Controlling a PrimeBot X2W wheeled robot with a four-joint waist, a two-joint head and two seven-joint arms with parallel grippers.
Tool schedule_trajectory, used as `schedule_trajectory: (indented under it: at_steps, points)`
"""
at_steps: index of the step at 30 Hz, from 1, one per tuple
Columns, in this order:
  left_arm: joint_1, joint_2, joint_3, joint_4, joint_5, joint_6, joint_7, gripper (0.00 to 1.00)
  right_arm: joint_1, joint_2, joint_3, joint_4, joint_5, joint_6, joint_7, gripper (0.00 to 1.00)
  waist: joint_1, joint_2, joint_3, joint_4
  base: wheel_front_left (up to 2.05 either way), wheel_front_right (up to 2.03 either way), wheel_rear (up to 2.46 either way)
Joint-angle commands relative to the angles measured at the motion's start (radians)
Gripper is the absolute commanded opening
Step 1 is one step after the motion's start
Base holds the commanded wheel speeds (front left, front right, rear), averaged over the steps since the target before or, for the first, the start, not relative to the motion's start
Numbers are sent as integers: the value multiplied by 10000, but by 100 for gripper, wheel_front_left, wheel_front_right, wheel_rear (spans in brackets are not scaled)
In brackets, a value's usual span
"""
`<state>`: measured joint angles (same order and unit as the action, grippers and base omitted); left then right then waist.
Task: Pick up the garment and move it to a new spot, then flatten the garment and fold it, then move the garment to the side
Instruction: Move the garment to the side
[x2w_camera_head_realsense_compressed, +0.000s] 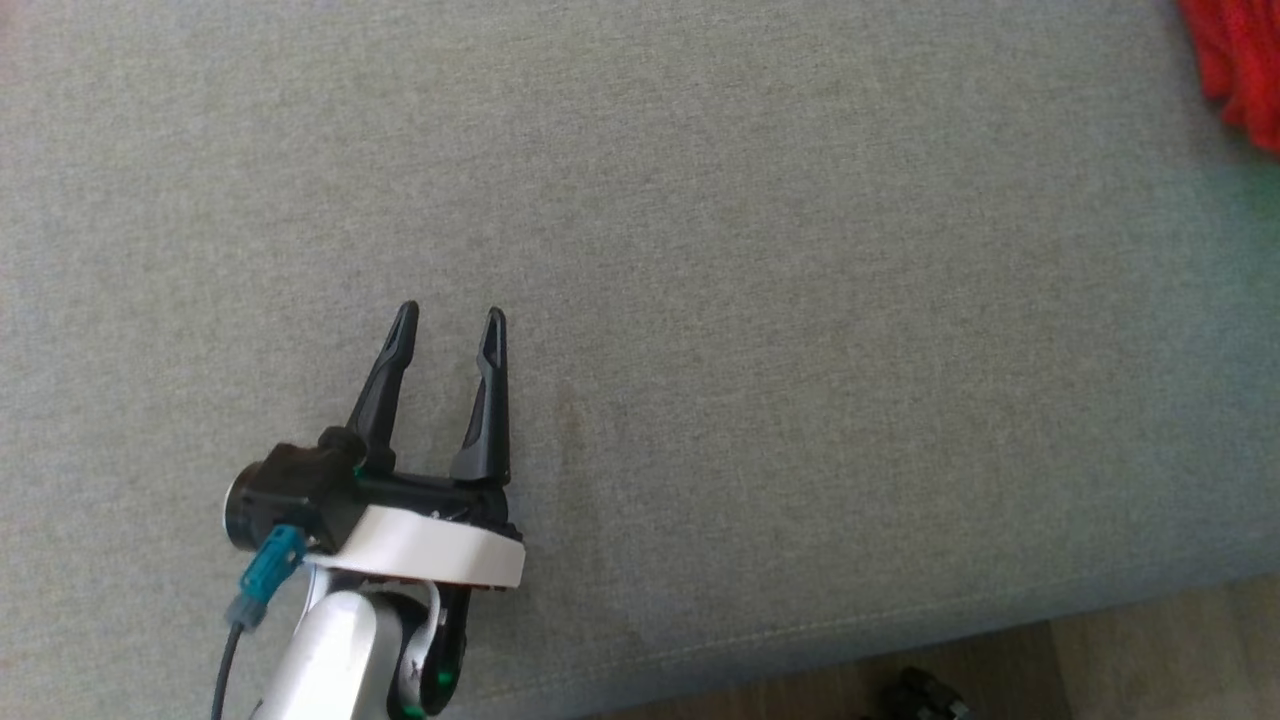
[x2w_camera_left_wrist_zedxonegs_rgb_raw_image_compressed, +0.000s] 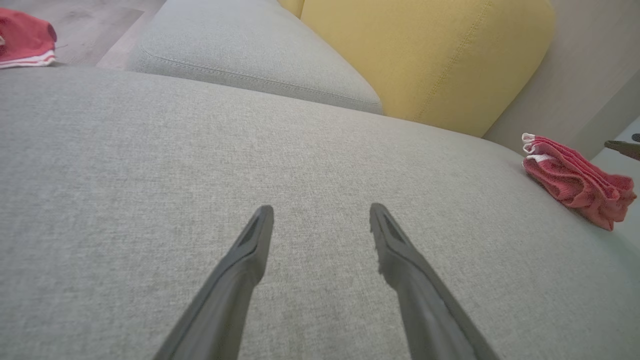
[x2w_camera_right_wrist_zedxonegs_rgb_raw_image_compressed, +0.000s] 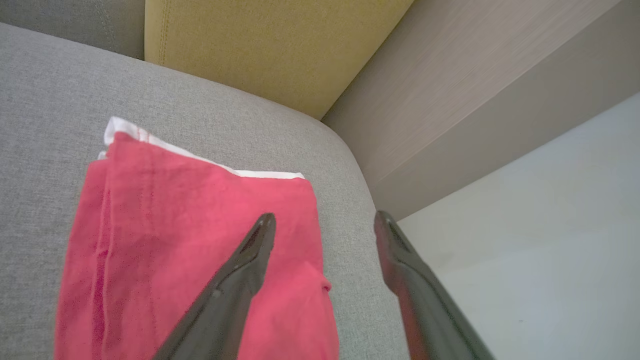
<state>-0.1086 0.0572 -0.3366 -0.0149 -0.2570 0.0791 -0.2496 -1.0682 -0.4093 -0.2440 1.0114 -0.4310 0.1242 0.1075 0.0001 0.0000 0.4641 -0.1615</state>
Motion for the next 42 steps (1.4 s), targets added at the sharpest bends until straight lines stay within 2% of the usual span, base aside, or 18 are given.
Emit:
schedule_trajectory:
  at_steps: [1, 8, 15, 21, 28, 33, 39, 40, 42]
  points:
    - [-165, -66, 301, -276, -55, 37, -122, 100, 69, 28, -101, -508, -191, 65, 0, 100, -1, 0, -5, -4, 0, 0, 0]
    - [-144, -68, 351, -227, -103, 42, -122, 100, 100, 512, -262, -781, -468, 65, -334, 100, -1, 0, -162, -49, 0, 0, 0]
    - [-121, -69, 530, -211, -143, 122, -122, 100, 83, 1125, 70, -753, -111, 65, -1151, 100, -1, 0, -596, -39, 0, 0, 0]
    - [24, -69, 961, -212, -321, 319, -122, 100, 394, 1947, 622, -619, 938, 65, -2269, 100, -1, 0, -1369, 169, 0, 0, 0]
    - [446, -69, 1558, -175, -502, 617, -122, 100, 1473, 2969, 1543, -815, 2783, 65, -3128, 100, -1, 0, -2504, 612, 0, 0, 0]
    - [952, -70, 1829, -78, -687, 793, -122, 100, 2998, 3403, 2441, -1930, 3932, 65, -3372, 100, -1, 0, -3343, 857, 0, 0, 0]
    - [1698, -70, 1914, -46, -819, 974, -122, 100, 6143, 3583, 3709, -4441, 5876, 65, -3058, 100, -1, 0, -4221, 1097, 0, 0, 0]
    - [1856, -70, 1947, -41, -808, 1001, -122, 100, 7024, 3586, 4020, -5237, 6349, 65, -2868, 100, -1, 0, -4347, 1111, 0, 0, 0]
    - [2002, -70, 1983, -28, -753, 1019, -122, 100, 7789, 3587, 4265, -5969, 6576, 65, -2653, 100, -1, 0, -4436, 1102, 0, 0, 0]
